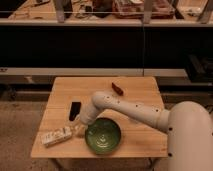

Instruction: Stand the bottle upright

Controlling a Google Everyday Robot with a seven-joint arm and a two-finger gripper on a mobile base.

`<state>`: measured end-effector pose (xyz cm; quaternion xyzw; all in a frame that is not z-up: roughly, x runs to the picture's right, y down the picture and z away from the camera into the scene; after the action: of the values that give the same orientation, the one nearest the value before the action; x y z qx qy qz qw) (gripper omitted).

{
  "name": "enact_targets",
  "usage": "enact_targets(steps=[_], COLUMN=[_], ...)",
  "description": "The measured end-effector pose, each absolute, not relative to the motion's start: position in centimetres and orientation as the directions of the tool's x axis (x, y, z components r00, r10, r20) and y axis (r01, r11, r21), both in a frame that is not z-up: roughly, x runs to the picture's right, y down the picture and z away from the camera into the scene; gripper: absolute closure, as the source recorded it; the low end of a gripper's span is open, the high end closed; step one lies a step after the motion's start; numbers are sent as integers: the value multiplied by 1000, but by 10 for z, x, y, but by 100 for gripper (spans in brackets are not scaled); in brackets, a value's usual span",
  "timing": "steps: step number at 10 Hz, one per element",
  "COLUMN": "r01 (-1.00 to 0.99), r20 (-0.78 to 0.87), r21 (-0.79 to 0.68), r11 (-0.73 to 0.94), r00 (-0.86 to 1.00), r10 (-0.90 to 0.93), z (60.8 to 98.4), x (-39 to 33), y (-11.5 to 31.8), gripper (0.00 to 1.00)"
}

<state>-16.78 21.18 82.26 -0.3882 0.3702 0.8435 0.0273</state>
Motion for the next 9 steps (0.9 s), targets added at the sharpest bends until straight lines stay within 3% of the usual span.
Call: enact_targets(steps=[9], r01=[-326], r20=[-671], r21=[610], r11=[-722], r00=[-698], r10=[-251], z=[826], x=[-169], y=[208], gripper=[58])
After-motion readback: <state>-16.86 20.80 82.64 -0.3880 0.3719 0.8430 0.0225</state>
